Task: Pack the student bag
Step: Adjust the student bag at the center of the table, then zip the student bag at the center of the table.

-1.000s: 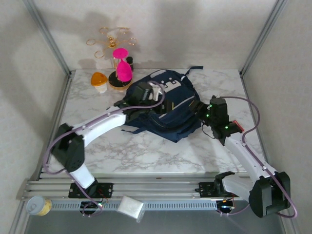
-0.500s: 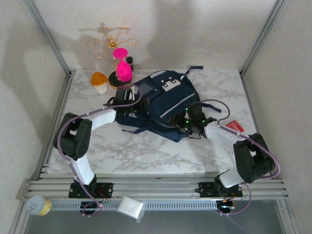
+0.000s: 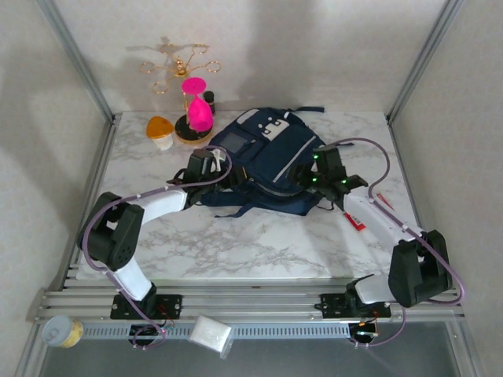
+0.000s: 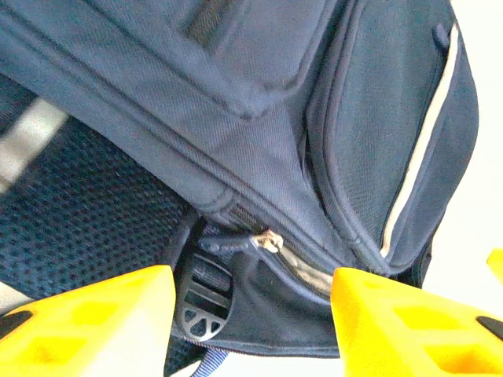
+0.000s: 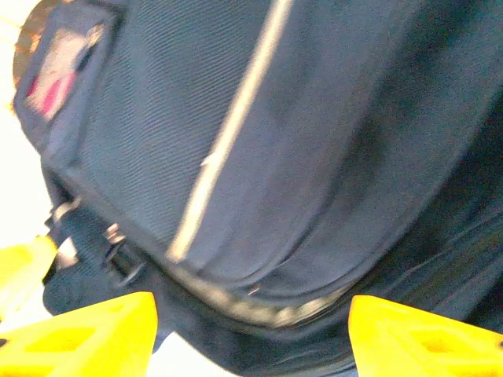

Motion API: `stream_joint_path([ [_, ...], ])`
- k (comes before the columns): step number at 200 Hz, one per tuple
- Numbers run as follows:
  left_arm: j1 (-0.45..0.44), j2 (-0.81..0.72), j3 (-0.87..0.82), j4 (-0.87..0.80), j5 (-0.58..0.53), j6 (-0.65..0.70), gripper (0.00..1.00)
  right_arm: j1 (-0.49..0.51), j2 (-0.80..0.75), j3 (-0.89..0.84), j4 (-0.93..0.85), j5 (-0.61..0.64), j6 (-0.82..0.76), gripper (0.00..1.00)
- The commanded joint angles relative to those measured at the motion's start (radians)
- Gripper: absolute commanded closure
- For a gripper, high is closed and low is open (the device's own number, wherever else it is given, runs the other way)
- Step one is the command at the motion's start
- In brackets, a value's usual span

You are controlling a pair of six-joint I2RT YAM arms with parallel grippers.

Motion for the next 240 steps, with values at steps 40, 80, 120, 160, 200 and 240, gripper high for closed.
stream_joint_path([
  [40,0.084,0.114,0.133,-0.016,-0.065,-0.007,0.46,0.306,0.271,0.211,0.012,0.211,0.186,0.46],
  [80,0.101,0.210,0.167,0.070,-0.033,-0.065,0.48,0.360,0.494,0.397,0.017,0.279,0.257,0.52],
  [120,0.105,0.256,0.182,0.038,-0.057,-0.045,0.48,0.374,0.576,0.430,0.016,0.402,0.343,0.55],
  [160,0.107,0.268,0.163,0.017,-0.090,-0.036,0.49,0.373,0.617,0.452,0.042,0.527,0.355,0.55],
  [200,0.104,0.266,0.136,0.025,-0.101,-0.043,0.49,0.373,0.694,0.497,0.063,0.581,0.349,0.61],
  [240,0.096,0.269,0.129,0.031,-0.102,-0.050,0.49,0.372,0.752,0.525,0.097,0.554,0.323,0.63],
])
